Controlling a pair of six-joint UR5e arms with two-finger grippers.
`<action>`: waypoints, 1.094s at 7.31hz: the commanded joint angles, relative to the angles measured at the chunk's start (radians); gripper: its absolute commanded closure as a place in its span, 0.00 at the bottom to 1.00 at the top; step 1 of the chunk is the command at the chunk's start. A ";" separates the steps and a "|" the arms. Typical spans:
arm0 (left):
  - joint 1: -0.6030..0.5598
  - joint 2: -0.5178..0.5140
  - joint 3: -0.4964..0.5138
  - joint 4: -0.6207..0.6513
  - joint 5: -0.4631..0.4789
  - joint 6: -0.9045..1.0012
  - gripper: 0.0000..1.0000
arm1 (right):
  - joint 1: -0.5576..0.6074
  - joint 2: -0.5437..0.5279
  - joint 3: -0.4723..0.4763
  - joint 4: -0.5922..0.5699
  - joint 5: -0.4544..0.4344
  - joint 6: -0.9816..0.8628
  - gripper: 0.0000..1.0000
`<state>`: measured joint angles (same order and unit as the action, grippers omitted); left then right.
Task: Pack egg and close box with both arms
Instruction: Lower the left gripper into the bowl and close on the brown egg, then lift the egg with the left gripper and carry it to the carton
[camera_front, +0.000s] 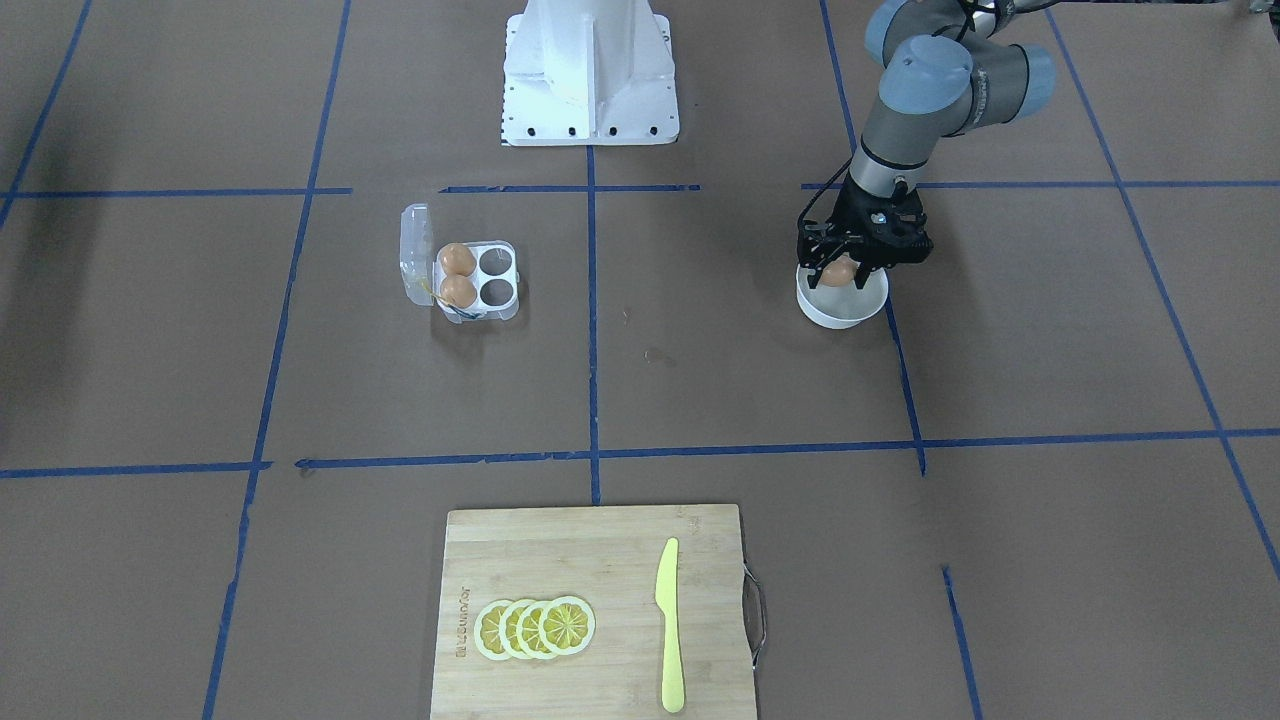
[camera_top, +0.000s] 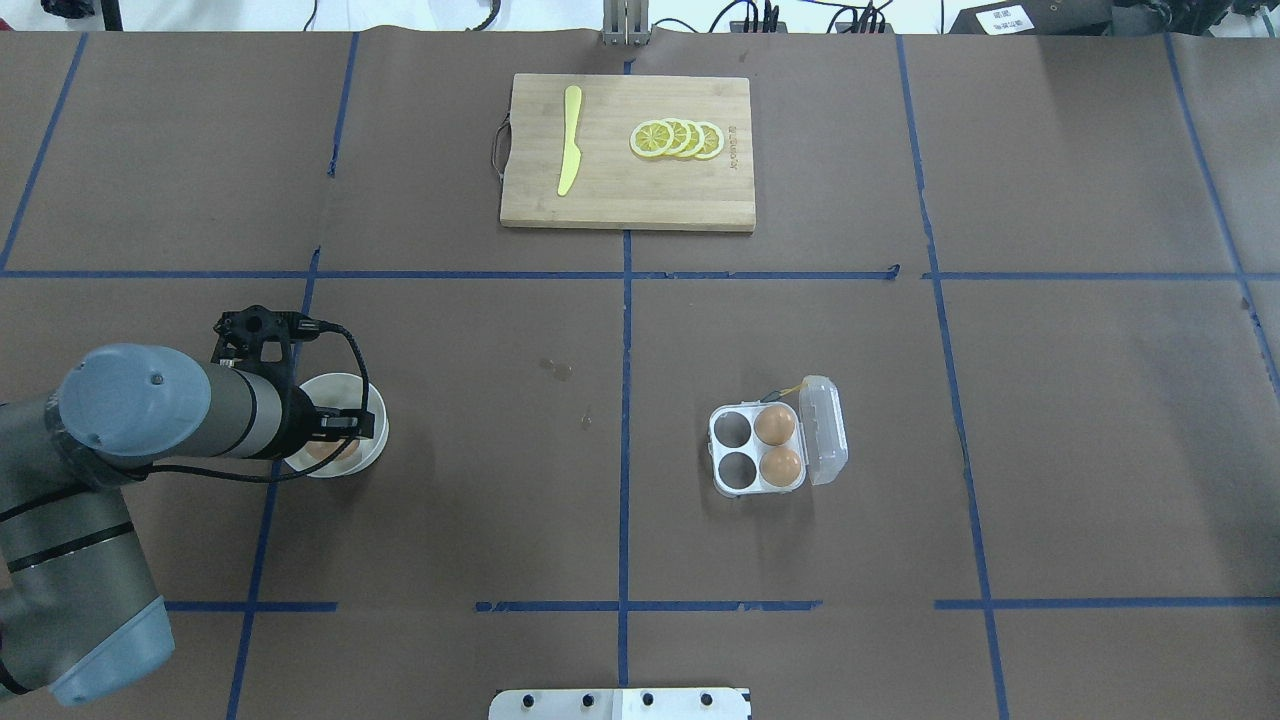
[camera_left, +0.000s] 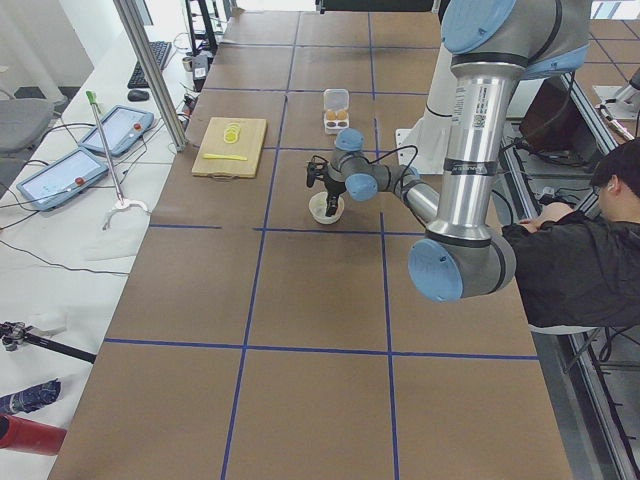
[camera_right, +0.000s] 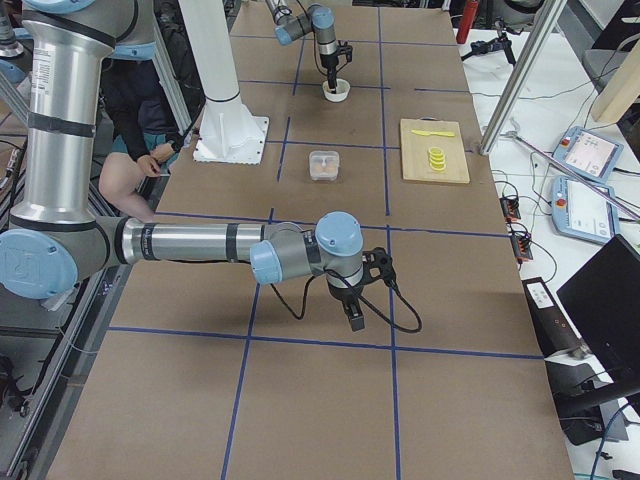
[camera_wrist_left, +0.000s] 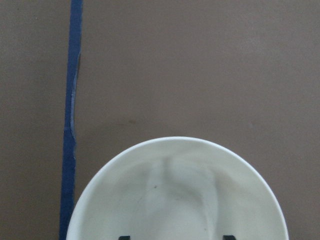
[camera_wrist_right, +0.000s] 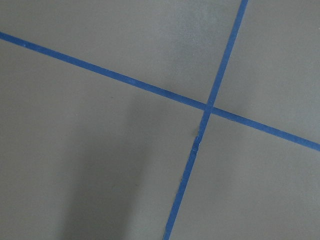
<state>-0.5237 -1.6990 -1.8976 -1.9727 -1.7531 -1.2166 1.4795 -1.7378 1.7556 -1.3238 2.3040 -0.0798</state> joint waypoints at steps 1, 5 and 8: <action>-0.061 -0.001 -0.047 -0.001 -0.003 0.008 0.78 | -0.001 0.001 0.001 0.000 0.000 0.000 0.00; -0.058 -0.031 -0.071 -0.244 -0.002 -0.046 0.78 | 0.001 0.000 0.001 0.000 0.002 0.000 0.00; -0.027 -0.208 0.124 -0.608 0.000 -0.223 0.78 | -0.001 0.000 -0.002 0.000 0.000 0.000 0.00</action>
<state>-0.5701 -1.8198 -1.8477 -2.4638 -1.7537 -1.3678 1.4795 -1.7379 1.7547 -1.3238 2.3052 -0.0788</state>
